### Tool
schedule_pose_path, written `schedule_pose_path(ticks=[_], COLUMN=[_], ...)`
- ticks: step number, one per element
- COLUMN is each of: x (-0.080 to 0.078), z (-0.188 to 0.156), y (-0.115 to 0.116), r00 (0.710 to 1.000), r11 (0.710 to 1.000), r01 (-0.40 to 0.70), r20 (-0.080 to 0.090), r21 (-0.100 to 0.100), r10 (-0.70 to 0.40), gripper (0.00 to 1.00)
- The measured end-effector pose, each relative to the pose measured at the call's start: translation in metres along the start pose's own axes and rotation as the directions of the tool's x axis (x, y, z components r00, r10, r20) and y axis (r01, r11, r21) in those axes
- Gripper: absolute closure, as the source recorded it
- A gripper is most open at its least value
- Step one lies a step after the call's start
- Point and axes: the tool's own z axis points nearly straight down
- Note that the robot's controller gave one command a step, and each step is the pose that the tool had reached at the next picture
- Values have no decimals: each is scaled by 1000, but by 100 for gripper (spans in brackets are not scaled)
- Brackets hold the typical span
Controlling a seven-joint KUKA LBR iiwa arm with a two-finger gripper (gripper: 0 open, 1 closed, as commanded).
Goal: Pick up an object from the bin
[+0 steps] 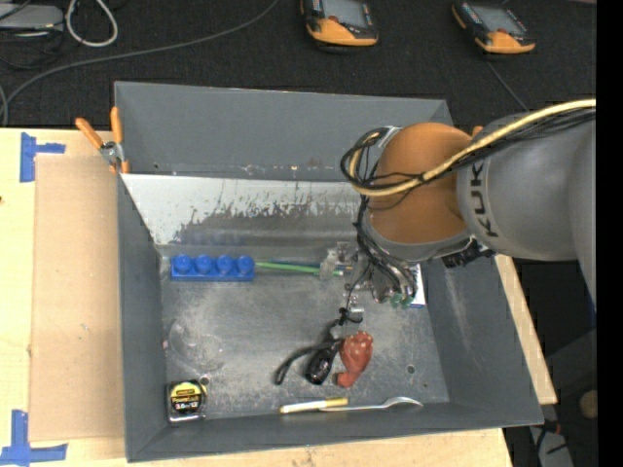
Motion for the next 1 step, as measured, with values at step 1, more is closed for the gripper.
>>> schedule_pose_path(ticks=[1], x=[0], z=[0], y=[0], r00=[1000], r11=[1000], r01=[0], r20=[0], r21=[0], r10=[0], gripper=[0])
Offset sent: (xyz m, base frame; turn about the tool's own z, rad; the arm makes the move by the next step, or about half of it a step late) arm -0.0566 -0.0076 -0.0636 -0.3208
